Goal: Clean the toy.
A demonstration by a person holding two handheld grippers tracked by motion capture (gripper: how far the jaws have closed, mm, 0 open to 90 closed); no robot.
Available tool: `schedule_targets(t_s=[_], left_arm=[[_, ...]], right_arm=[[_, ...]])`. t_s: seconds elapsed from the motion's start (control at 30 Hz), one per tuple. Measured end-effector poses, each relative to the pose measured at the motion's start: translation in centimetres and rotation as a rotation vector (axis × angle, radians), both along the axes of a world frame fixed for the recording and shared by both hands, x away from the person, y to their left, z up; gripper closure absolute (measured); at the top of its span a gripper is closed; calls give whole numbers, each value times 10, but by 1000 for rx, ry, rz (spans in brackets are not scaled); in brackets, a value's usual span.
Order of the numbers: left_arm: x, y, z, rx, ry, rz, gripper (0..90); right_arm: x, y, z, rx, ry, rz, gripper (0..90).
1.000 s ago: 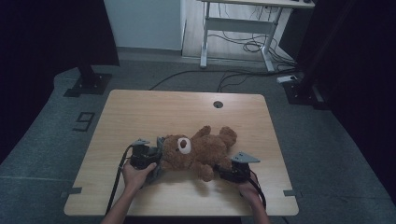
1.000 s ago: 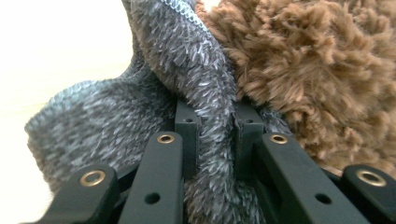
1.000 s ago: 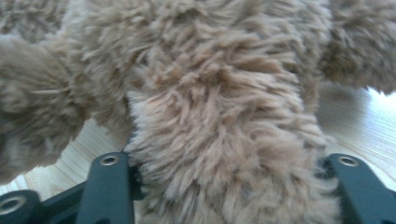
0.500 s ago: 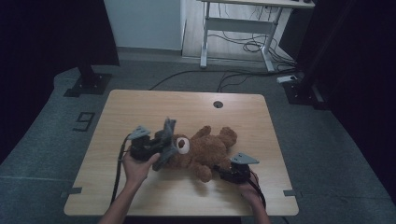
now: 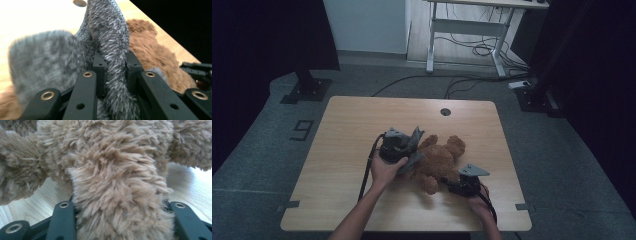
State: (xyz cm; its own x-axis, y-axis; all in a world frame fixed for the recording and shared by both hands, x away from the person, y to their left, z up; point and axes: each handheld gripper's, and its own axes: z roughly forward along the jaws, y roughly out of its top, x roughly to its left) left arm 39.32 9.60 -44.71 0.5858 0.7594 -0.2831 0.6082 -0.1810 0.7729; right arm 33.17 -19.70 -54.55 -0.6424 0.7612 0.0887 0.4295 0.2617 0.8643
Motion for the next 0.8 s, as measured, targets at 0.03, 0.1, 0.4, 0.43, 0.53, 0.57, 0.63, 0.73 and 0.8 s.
schedule_targets(t_s=[0.03,0.1,0.4,0.43,0.53,0.57,0.63,0.73,0.8], left_arm=[[2,8,2,-6,0,27,747],[7,20,2,3,1,68,749],[1,66,-31,22,46,148,755],[-1,73,-33,26,60,157,755],[-9,82,-42,58,77,168,755],[-10,84,-45,68,84,165,755],[-14,90,-54,69,110,143,753],[-19,94,-66,44,153,101,752],[-22,94,-73,39,183,82,751]], right_arm=[[0,0,0,-2,0,-1,481],[0,0,0,-2,3,-4,481],[0,1,-3,-9,13,-8,486],[0,1,-3,-9,15,-8,486],[-1,1,-3,-10,17,-12,488],[-1,1,-4,-8,19,-13,488],[0,1,-4,-5,21,-15,489],[0,0,-4,-1,24,-14,489],[0,0,-4,0,26,-14,489]])
